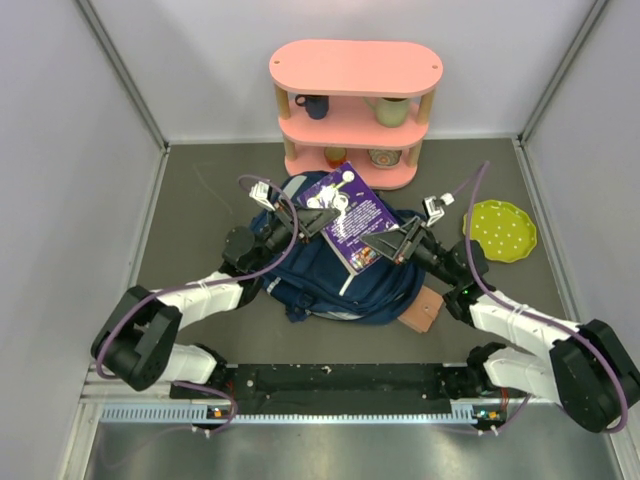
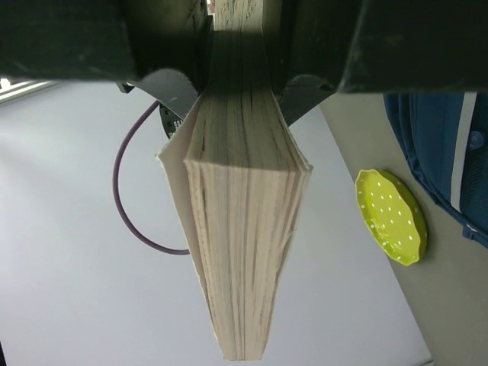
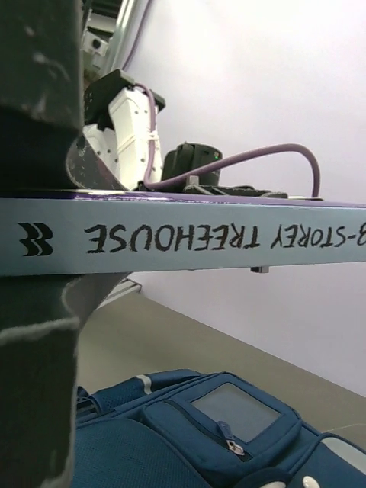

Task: Pack the student bag
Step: Pick up the book from the center of the board.

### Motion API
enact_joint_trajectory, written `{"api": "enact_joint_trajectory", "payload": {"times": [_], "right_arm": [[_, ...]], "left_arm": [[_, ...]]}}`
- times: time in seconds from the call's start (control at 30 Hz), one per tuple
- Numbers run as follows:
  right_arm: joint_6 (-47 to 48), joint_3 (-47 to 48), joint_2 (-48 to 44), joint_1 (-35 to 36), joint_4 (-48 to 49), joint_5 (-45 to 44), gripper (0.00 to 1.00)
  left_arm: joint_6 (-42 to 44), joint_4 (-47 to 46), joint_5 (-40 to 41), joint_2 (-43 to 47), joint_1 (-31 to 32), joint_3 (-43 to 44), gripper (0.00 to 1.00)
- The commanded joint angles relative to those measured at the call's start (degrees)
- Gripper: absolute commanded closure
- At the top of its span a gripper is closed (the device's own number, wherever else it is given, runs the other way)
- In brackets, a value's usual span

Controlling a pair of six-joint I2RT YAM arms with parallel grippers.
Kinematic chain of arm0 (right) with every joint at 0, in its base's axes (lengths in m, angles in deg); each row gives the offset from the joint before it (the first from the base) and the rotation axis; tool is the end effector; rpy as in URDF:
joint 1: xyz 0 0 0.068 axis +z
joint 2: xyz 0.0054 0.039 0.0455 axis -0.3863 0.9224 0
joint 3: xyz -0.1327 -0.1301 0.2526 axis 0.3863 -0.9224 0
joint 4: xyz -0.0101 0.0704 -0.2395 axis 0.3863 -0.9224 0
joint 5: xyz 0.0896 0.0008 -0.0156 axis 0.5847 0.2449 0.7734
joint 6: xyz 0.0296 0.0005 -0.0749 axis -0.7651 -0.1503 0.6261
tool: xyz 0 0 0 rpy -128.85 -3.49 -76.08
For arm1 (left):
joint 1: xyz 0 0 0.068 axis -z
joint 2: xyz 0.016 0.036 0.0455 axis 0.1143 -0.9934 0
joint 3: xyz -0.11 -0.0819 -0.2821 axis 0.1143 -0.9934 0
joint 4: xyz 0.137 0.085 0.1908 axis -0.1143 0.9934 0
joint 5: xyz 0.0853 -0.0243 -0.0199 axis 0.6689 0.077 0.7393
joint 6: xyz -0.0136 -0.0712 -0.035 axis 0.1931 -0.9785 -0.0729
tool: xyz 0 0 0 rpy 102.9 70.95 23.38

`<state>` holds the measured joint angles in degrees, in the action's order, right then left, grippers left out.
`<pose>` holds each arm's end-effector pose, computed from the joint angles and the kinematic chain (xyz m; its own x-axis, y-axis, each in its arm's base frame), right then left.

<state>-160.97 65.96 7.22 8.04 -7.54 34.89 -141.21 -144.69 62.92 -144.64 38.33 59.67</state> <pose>0.1806 0.1429 0.3049 -0.7452 0.5622 -0.3588 -0.4000 0.0537 0.9149 0.2327 -0.1732 0.3253 -0.7279 -0.6331 -0.2633 0.3801 -0.0530 -0.9234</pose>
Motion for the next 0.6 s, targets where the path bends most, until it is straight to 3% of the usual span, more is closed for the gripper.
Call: {"api": "enact_joint_trajectory", "payload": {"times": [0.0, 0.03, 0.07, 0.13, 0.17, 0.23, 0.27, 0.33, 0.37, 0.43, 0.57], "right_arm": [[0.87, 1.26, 0.06, 0.70, 6.19, 0.59, 0.98], [1.05, 1.35, -0.12, 0.70, 5.14, 0.59, 1.00], [1.66, 1.35, -0.38, 0.70, 4.61, 0.07, 1.00], [3.24, 0.83, -3.44, 0.61, 1.28, -1.86, 1.00], [6.55, 1.26, -5.55, 0.53, -5.96, -4.92, 1.00], [11.13, 2.58, -13.51, 0.53, -19.15, -10.28, 1.00], [15.07, 4.76, -16.44, 0.61, -33.57, -17.45, 1.00], [18.00, 6.71, -24.32, 0.44, -45.09, -25.56, 1.00], [20.53, 8.89, -26.29, 0.26, -50.80, -33.78, 1.00], [21.79, 11.27, -29.98, -0.79, -64.96, -40.51, 1.00], [23.72, 16.19, -32.28, -1.14, -77.73, -53.07, 1.00]], "left_arm": [[0.11, -6.88, -1.10, -1.30, 1.01, 1.55, 1.00], [0.29, -6.62, -1.46, -1.65, 1.01, 1.56, 1.00], [0.46, -6.09, -1.81, -1.74, 1.10, 1.73, 0.92], [2.65, -3.55, -3.65, -1.57, 1.10, 2.52, 0.64], [3.97, 2.47, -4.09, -0.95, 1.02, 3.31, 0.43], [10.63, 11.36, -3.23, 2.47, 1.10, 4.36, 0.29], [16.31, 22.72, -2.09, 4.05, 1.10, 5.33, 0.20], [22.58, 34.46, 2.81, 8.71, 1.19, 7.00, 0.13], [28.35, 44.09, 4.50, 9.85, 1.10, 9.01, 0.04], [33.92, 53.20, 8.45, 11.79, 2.15, 11.56, 0.03], [43.68, 62.99, 13.74, 9.08, 7.50, 20.16, 0.01]]}}
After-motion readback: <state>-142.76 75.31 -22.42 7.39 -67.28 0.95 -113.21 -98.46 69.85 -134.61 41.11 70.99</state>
